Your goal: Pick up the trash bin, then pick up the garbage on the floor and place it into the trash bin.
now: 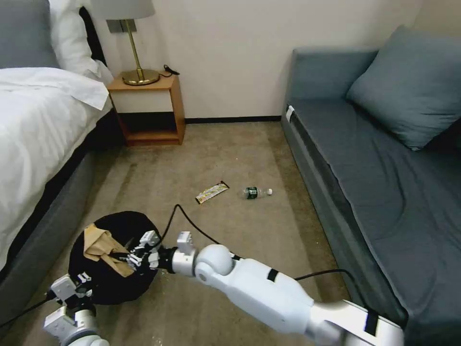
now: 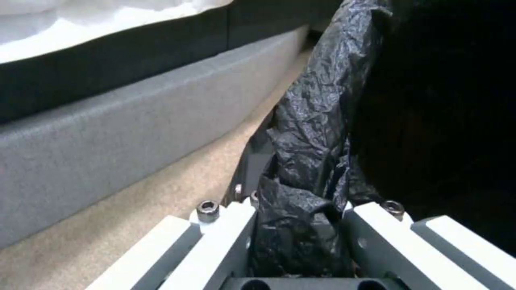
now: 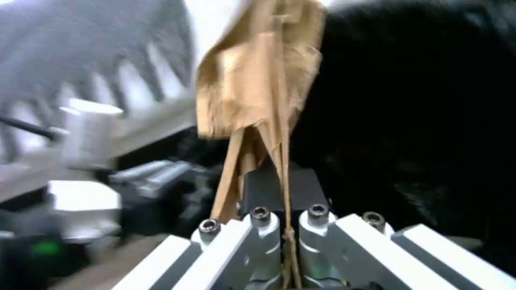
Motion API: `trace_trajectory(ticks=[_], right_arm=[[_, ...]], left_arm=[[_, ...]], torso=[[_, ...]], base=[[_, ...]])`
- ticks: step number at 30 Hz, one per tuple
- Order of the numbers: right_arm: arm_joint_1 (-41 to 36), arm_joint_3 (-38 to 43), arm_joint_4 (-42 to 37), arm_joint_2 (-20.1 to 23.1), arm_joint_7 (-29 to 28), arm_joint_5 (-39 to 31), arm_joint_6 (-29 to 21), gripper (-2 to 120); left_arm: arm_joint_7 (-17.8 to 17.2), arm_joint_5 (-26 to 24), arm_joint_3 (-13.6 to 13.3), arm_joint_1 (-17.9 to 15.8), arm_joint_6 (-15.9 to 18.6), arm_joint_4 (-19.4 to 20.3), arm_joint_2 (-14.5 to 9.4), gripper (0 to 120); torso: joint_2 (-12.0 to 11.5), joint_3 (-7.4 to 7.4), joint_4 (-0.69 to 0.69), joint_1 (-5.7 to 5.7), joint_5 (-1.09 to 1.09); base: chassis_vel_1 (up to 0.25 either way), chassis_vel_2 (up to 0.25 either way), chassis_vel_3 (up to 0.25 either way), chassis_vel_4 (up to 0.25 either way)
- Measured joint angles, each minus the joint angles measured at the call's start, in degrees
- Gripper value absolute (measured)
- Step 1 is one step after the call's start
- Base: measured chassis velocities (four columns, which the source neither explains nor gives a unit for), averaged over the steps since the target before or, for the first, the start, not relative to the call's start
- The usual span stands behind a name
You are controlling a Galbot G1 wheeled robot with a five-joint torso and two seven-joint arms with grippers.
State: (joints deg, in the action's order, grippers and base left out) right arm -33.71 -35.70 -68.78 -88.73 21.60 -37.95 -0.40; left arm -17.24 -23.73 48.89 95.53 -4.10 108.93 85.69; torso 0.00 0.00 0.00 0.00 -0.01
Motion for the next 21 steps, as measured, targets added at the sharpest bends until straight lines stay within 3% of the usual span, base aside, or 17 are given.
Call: trace_trajectory(ticks=[5,9,15,17,19,21], right_arm=[[-0.02,-0.40,4.09,-2.34,-4.18,3.51,2.20,1],[-0.57,-0.60,5.18,-3.31,-5.79,6.11,3.63,20],[-1.25,-0.31,5.51,-3.20,-5.88,8.97,4.56,37],[-1.71,0.18,4.78,-2.00,-5.50,9.60,4.21,48],[-1.83,0.27,4.33,-1.58,-5.35,9.61,4.03,51],[-2.45,0.57,2.41,0.18,-5.24,9.63,3.27,60]], left_arm=[[0.00,-0.24,0.00,0.43,-0.02,0.59,-0.09,2],[0.07,-0.33,-0.32,0.23,-0.03,0.68,-0.02,2],[0.08,-0.37,-0.44,0.01,-0.05,0.67,0.01,2],[0.10,-0.67,-0.11,0.01,-0.29,0.25,-0.46,2],[0.09,-0.76,-0.01,0.01,-0.37,0.14,-0.58,2],[0.10,-1.37,0.49,0.15,-0.70,-0.25,-1.26,2]], torso=[[0.00,0.00,0.00,0.00,0.00],[0.00,0.00,0.00,0.00,0.00],[0.00,0.00,0.00,0.00,0.01],[0.00,0.00,0.00,0.00,0.01],[0.00,0.00,0.00,0.00,0.01],[0.00,0.00,0.00,0.00,0.01]], base=[[0.000,0.000,0.000,0.000],[0.000,0.000,0.000,0.000],[0.000,0.000,0.000,0.000],[0.000,0.000,0.000,0.000],[0.000,0.000,0.000,0.000],[0.000,0.000,0.000,0.000]])
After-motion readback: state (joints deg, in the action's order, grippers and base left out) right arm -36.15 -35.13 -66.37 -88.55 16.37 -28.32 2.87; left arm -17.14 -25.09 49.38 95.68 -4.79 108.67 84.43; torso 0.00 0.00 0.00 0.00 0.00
